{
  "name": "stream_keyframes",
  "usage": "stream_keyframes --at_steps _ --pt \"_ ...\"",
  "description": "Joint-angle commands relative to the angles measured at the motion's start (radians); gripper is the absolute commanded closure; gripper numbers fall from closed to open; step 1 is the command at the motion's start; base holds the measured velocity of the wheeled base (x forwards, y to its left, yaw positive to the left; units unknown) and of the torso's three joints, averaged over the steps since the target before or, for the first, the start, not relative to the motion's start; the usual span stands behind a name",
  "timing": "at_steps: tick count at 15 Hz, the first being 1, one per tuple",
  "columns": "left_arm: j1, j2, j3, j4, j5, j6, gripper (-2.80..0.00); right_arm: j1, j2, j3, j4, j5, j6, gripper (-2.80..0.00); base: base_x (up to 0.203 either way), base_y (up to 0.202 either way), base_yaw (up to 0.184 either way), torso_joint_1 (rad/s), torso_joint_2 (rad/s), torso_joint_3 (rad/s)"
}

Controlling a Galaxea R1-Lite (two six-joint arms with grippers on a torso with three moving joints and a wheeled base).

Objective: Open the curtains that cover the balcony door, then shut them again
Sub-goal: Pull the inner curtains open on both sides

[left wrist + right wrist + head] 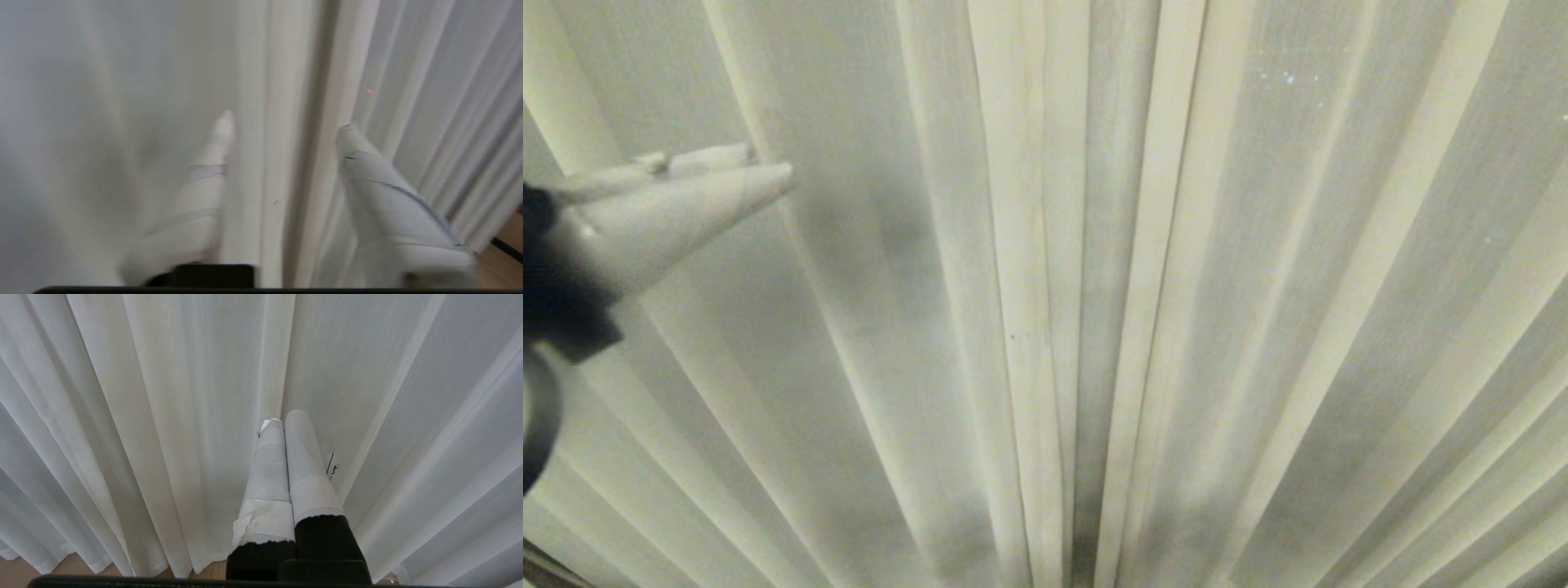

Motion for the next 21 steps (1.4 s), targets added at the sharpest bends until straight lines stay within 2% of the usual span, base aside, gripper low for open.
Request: stream_keyframes --at_steps 1,4,10,12,17,21 --pt "-0.041 0.128 -0.070 -0.005 0.001 0.001 -2.80 0.000 0.002 0.000 0.000 0.000 -0.001 0.00 0.000 0.000 0.000 0.000 0.00 0.000" --pt "-0.098 0.220 -0.165 -0.006 0.006 0.003 -2.80 0.000 0.002 0.000 0.000 0.000 -0.001 0.00 0.000 0.000 0.000 0.000 0.00 0.000" --pt "-0.128 0.347 -0.288 -0.006 0.021 0.010 -2.80 0.000 0.002 0.000 0.000 0.000 -0.001 0.00 0.000 0.000 0.000 0.000 0.00 0.000" --pt "-0.143 0.392 -0.315 -0.013 0.075 0.010 -2.80 0.000 0.002 0.000 0.001 0.000 -0.001 0.00 0.000 0.000 0.000 0.000 0.00 0.000" --pt "-0.139 0.563 -0.437 -0.159 0.254 0.015 -2.80 0.000 0.002 0.000 0.000 0.000 -0.001 0.00 0.000 0.000 0.000 0.000 0.00 0.000" --pt "-0.136 0.635 -0.554 -0.160 0.285 0.018 -2.80 0.000 0.002 0.000 0.000 0.000 -0.001 0.00 0.000 0.000 0.000 0.000 0.00 0.000"
